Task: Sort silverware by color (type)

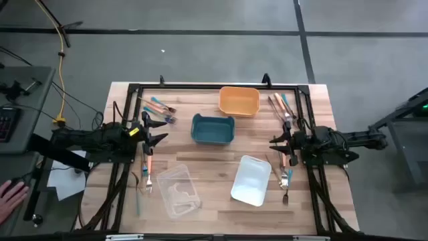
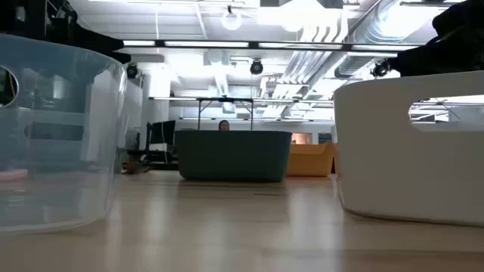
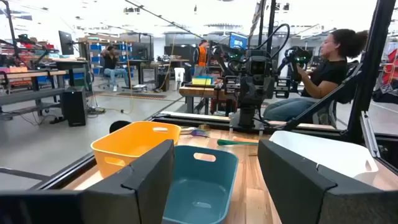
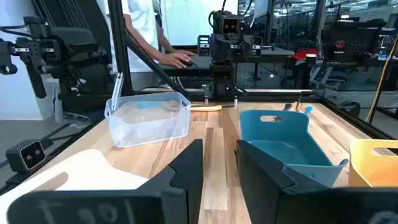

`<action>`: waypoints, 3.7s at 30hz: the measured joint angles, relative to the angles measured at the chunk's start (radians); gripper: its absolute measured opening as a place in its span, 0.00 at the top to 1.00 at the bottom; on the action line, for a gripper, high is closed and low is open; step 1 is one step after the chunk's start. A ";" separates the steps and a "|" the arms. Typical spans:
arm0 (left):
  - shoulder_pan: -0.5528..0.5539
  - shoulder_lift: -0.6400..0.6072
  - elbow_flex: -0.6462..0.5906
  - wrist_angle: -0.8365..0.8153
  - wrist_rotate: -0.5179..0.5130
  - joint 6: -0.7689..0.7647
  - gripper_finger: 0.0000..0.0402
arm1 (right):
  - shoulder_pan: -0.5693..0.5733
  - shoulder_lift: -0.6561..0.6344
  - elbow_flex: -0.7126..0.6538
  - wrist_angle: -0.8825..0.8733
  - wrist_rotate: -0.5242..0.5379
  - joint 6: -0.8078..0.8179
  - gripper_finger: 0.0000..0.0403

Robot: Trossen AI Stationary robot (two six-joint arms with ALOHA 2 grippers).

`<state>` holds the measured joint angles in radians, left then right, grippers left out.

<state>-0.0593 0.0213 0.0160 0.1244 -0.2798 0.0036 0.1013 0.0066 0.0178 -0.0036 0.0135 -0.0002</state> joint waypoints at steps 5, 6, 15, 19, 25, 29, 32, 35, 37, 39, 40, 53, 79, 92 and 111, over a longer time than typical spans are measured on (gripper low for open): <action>0.000 0.000 0.000 0.000 0.000 0.000 0.44 | 0.000 0.000 0.000 0.000 0.000 0.000 0.77; 0.000 0.000 0.000 0.000 0.000 0.000 0.44 | 0.000 0.000 0.000 0.000 -0.001 0.000 0.77; 0.000 0.000 0.000 0.000 0.000 0.000 0.44 | 0.000 0.000 0.000 0.000 -0.005 0.000 0.77; 0.000 0.000 0.000 0.000 0.000 0.000 0.44 | 0.000 0.000 0.000 0.000 -0.004 0.000 0.77; 0.000 0.000 0.000 0.000 0.000 0.000 0.44 | 0.000 0.000 0.000 0.000 -0.004 0.000 0.77; 0.000 0.000 0.000 0.000 0.000 0.000 0.44 | 0.000 0.000 0.000 0.000 -0.003 0.000 0.77; 0.000 0.000 0.000 0.000 0.000 0.000 0.44 | 0.000 0.000 0.000 0.000 -0.003 0.000 0.77; 0.000 0.000 0.000 0.000 0.000 0.000 0.44 | 0.000 0.000 0.000 0.000 -0.003 0.000 0.77; 0.000 0.000 0.000 0.000 0.000 0.000 0.44 | 0.000 0.000 0.000 0.000 -0.003 0.000 0.77; 0.000 0.000 0.000 0.000 0.000 0.000 0.44 | 0.000 0.000 0.000 0.000 -0.003 0.000 0.77; 0.000 0.000 0.000 0.000 0.000 0.000 0.44 | 0.000 0.000 0.000 0.000 -0.003 0.000 0.77; 0.000 0.000 0.000 0.000 0.000 0.000 0.44 | 0.000 0.000 0.000 0.000 0.001 0.000 0.77; 0.000 0.000 0.000 0.000 0.000 0.000 0.44 | 0.000 0.000 0.000 0.000 -0.005 0.000 0.77; 0.000 0.000 0.000 0.000 0.000 0.000 0.44 | 0.000 0.000 0.000 0.000 -0.004 0.000 0.77; 0.000 0.000 0.000 0.000 0.000 0.000 0.44 | 0.000 0.000 0.000 0.000 0.002 0.000 0.77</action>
<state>-0.0593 0.0212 0.0162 0.1242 -0.2798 0.0036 0.1013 0.0067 0.0178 -0.0036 0.0154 0.0001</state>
